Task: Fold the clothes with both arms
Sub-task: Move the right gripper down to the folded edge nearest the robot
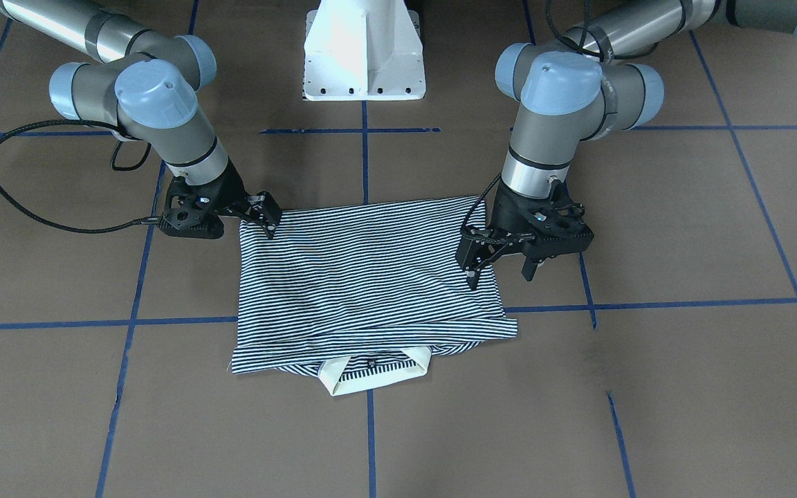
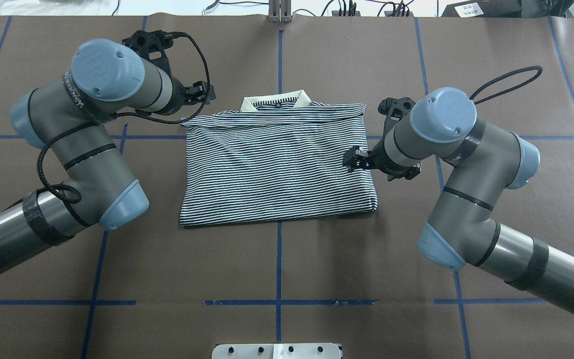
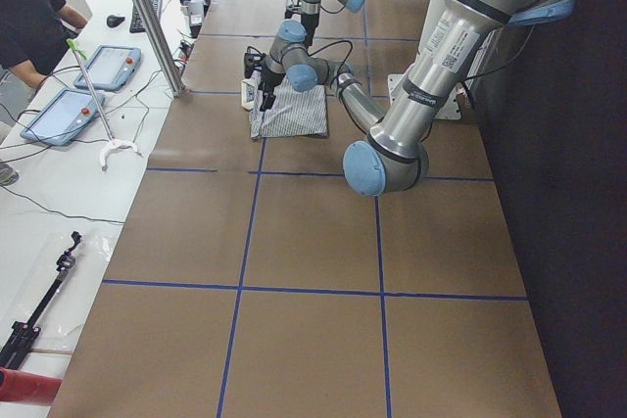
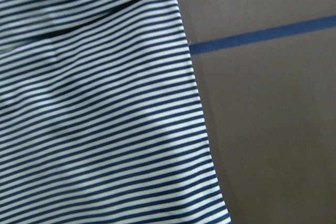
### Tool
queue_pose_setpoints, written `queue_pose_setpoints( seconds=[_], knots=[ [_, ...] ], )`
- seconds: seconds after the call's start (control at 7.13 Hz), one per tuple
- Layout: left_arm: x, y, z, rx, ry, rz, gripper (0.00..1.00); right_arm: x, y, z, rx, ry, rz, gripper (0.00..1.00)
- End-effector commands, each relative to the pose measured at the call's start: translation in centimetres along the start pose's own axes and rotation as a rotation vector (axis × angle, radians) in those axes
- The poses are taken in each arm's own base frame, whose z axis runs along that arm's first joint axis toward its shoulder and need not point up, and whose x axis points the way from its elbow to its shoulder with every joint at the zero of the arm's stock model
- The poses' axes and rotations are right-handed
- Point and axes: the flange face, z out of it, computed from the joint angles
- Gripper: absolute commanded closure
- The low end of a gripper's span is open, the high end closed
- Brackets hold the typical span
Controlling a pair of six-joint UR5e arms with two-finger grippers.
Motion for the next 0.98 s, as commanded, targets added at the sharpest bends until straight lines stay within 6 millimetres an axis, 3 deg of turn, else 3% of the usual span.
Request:
queue_pose_setpoints(
  seconds=[0.0,0.84],
  knots=[
    [0.4,0.1,-0.5,0.001,0.012,0.001,0.0,0.4,2.4,2.3,-0.012,0.037,-0.016,0.0],
    [0.4,0.2,-0.6,-0.001,0.015,0.003,0.0,0.5,3.8,3.2,-0.038,0.049,-0.027,0.09]
  ],
)
